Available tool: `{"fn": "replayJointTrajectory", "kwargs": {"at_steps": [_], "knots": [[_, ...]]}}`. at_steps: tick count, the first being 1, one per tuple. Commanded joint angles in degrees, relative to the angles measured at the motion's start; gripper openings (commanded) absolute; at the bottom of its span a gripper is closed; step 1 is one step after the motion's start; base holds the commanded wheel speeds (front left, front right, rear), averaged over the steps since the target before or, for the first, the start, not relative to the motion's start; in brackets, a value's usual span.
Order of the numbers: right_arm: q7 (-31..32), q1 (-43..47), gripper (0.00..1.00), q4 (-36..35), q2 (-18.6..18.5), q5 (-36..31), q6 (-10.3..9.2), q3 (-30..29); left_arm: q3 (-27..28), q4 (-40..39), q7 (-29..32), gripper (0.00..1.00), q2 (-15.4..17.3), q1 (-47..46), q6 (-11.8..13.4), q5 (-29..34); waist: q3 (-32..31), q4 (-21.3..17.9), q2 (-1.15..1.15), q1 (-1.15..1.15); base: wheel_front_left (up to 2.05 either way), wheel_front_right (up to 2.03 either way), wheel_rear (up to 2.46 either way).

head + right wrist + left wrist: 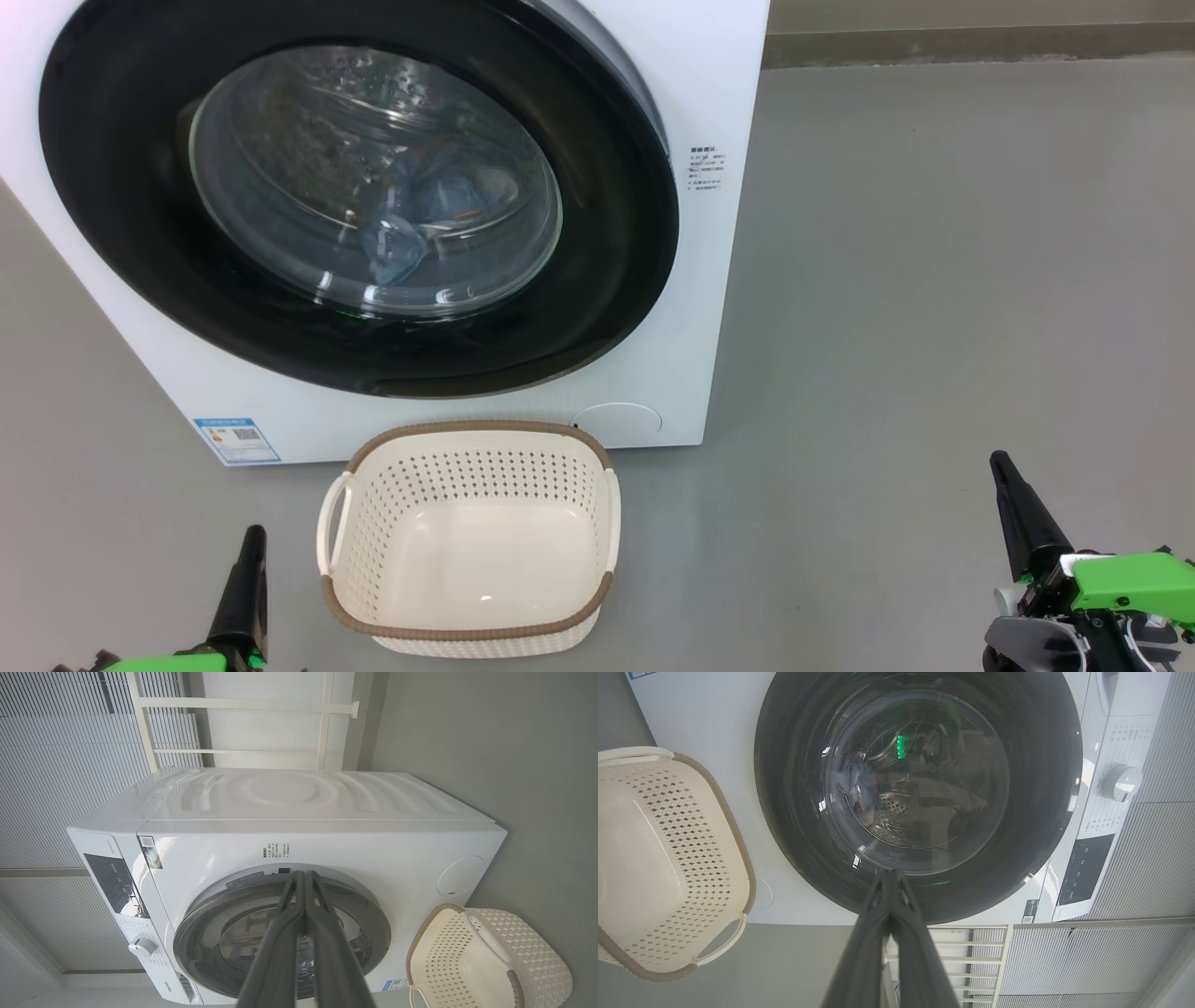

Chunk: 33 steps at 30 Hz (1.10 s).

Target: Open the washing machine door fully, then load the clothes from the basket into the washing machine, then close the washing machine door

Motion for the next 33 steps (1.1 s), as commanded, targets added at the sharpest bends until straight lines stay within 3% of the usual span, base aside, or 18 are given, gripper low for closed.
{"fn": "replayJointTrajectory", "kwargs": {"at_steps": [1, 33], "knots": [[0.30, -2.50, 0.00, -1.68, -0.47, 0.12, 0.02, 1.00, 1.87, -1.79, 0.34, 0.00, 0.53, -2.43, -0.31, -0.48, 0.00, 0.00, 0.00, 0.00, 0.00, 0.00, 0.00], [0.30, -2.50, 0.00, -1.68, -0.47, 0.12, 0.02, 1.00, 1.86, -1.79, 0.34, 0.00, 0.53, -2.43, -0.31, -0.48, 0.00, 0.00, 0.00, 0.00, 0.00, 0.00, 0.00]]}}
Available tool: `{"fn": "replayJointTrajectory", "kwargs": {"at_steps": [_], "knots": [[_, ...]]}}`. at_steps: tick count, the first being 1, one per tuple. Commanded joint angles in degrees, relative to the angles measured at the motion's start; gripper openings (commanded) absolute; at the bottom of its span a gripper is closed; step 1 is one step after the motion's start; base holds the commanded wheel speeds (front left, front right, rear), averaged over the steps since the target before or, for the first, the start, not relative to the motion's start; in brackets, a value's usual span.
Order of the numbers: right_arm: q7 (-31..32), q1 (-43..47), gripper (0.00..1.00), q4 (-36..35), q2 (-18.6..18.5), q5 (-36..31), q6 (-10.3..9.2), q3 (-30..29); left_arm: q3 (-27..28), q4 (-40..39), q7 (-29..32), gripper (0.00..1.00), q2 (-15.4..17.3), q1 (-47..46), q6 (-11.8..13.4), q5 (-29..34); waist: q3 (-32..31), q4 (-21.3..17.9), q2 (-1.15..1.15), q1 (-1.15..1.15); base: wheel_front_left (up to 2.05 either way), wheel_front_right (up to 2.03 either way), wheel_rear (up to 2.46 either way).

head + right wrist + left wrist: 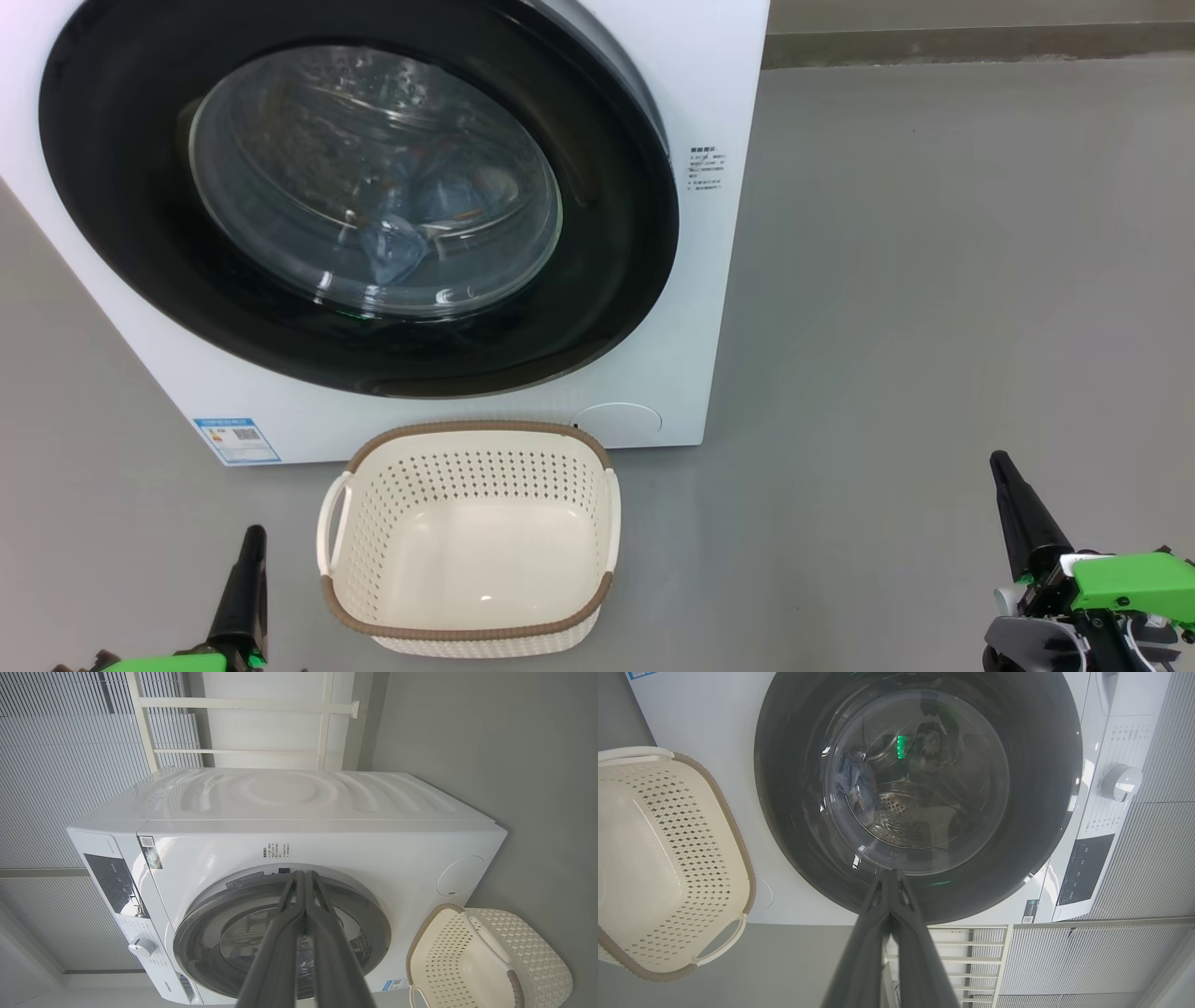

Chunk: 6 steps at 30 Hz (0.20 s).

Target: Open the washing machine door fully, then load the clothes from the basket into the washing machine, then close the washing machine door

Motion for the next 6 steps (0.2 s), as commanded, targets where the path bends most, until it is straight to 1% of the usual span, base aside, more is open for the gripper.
{"fn": "replayJointTrajectory", "kwargs": {"at_steps": [1, 6], "knots": [[0.30, -2.50, 0.00, -1.68, -0.47, 0.12, 0.02, 1.02, 1.86, -1.79, 0.34, 0.00, 0.53, -2.43, -0.31, -0.48, 0.00, 0.00, 0.00, 0.00, 0.00, 0.00, 0.00], [0.30, -2.49, 0.00, -1.68, -0.47, 0.13, 0.02, 1.02, 1.86, -1.79, 0.34, 0.00, 0.53, -2.43, -0.31, -0.48, 0.00, 0.00, 0.00, 0.00, 0.00, 0.00, 0.00]]}}
